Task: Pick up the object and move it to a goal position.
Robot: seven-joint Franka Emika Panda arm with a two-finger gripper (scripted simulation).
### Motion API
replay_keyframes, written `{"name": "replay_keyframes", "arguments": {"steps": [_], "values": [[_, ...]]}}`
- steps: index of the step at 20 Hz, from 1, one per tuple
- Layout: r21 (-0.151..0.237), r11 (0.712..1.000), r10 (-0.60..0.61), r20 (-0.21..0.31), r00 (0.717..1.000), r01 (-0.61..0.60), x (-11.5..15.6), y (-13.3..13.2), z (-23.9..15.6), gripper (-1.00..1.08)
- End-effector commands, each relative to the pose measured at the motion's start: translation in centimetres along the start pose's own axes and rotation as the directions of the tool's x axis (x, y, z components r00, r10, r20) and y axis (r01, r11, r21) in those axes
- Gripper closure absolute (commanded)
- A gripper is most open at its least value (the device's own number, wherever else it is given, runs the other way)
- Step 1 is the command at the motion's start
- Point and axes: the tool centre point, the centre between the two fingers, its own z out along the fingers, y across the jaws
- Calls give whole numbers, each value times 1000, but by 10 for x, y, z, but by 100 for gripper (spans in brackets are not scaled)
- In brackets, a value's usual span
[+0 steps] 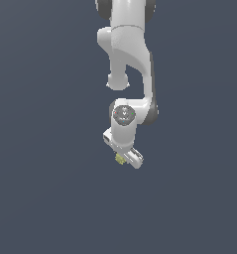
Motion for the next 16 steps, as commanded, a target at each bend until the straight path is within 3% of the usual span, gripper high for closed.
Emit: {"name": "replay_keyframes", "arguments": {"steps": [1, 9, 16], "values": [[-1, 1000, 0, 1, 1000, 0, 0, 1, 1, 108], [0, 1000, 0, 0, 1000, 0, 1, 4, -13, 108], [0, 1000, 0, 0, 1000, 0, 5, 16, -54, 108]]}}
